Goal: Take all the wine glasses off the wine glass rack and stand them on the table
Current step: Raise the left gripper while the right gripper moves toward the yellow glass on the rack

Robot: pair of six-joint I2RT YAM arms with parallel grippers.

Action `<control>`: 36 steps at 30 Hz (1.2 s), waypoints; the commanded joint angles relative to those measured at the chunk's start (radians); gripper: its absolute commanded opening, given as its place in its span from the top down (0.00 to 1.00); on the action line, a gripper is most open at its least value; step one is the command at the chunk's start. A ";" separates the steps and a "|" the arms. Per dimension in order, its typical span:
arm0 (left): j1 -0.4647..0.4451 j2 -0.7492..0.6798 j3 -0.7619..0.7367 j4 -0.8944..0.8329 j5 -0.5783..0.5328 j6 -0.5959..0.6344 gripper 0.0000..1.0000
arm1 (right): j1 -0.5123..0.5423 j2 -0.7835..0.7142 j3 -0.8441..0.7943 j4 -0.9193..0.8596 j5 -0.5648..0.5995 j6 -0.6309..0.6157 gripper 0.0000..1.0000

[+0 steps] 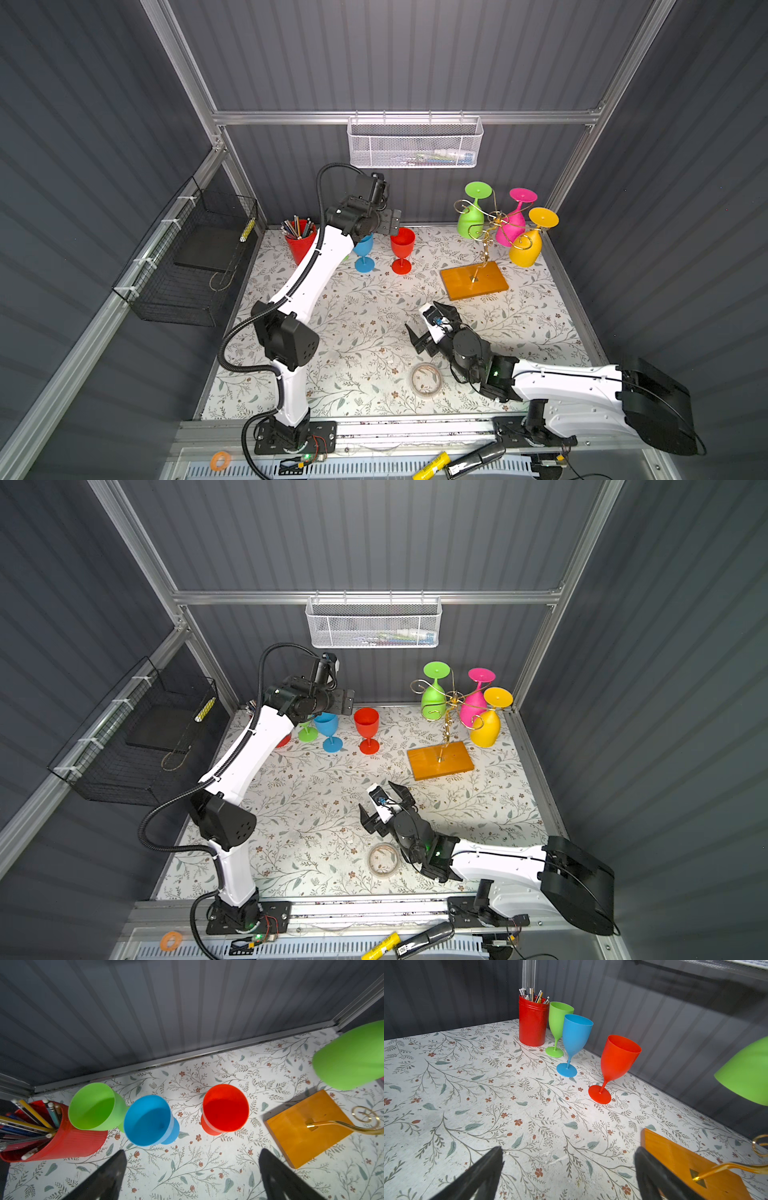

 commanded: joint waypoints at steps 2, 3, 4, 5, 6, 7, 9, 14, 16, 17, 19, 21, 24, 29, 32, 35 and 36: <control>-0.021 -0.127 -0.145 0.049 0.000 -0.014 0.00 | 0.004 -0.047 -0.006 0.007 0.011 0.011 0.02; -0.024 -0.159 -0.185 0.060 0.011 -0.012 0.00 | 0.004 -0.054 -0.007 0.004 0.014 0.010 0.02; -0.026 -0.194 -0.222 0.066 0.023 -0.009 0.00 | 0.004 -0.059 -0.009 0.004 0.023 0.005 0.02; -0.030 -0.229 -0.261 0.066 0.027 -0.006 0.00 | 0.004 -0.065 -0.010 0.004 0.035 -0.001 0.02; -0.032 -0.260 -0.298 0.071 0.032 -0.004 0.00 | 0.004 -0.069 -0.011 0.003 0.049 -0.005 0.02; -0.033 -0.299 -0.343 0.087 0.048 0.004 0.00 | 0.004 -0.071 -0.008 -0.002 0.061 -0.010 0.02; -0.036 -0.365 -0.416 0.112 0.077 0.026 0.00 | 0.004 -0.120 0.014 -0.060 0.062 -0.004 0.03; -0.039 -0.524 -0.628 0.252 0.128 0.104 0.00 | -0.001 -0.186 0.153 -0.280 0.089 0.050 0.04; -0.041 -0.583 -0.712 0.329 0.160 0.127 0.00 | -0.004 -0.207 0.225 -0.364 0.103 0.076 0.05; -0.041 -0.603 -0.767 0.360 0.169 0.134 0.00 | -0.007 -0.214 0.259 -0.402 0.105 0.087 0.05; -0.041 -0.633 -0.816 0.396 0.191 0.141 0.00 | -0.016 -0.225 0.331 -0.481 0.112 0.107 0.05; -0.043 -0.645 -0.835 0.396 0.218 0.144 0.00 | -0.035 -0.230 0.396 -0.554 0.112 0.134 0.05; -0.094 -0.661 -0.868 0.395 0.164 0.182 0.00 | -0.088 -0.242 0.483 -0.661 0.097 0.186 0.05; -0.187 -0.676 -0.929 0.433 0.077 0.249 0.00 | -0.258 -0.288 0.609 -0.827 0.024 0.301 0.05; -0.211 -0.685 -0.966 0.476 0.077 0.263 0.00 | -0.387 -0.307 0.692 -0.922 -0.042 0.351 0.05; -0.242 -0.701 -0.992 0.506 0.067 0.289 0.00 | -0.517 -0.291 0.789 -1.040 -0.122 0.406 0.06; -0.245 -0.711 -1.005 0.521 0.064 0.292 0.00 | -0.574 -0.283 0.818 -1.078 -0.162 0.423 0.06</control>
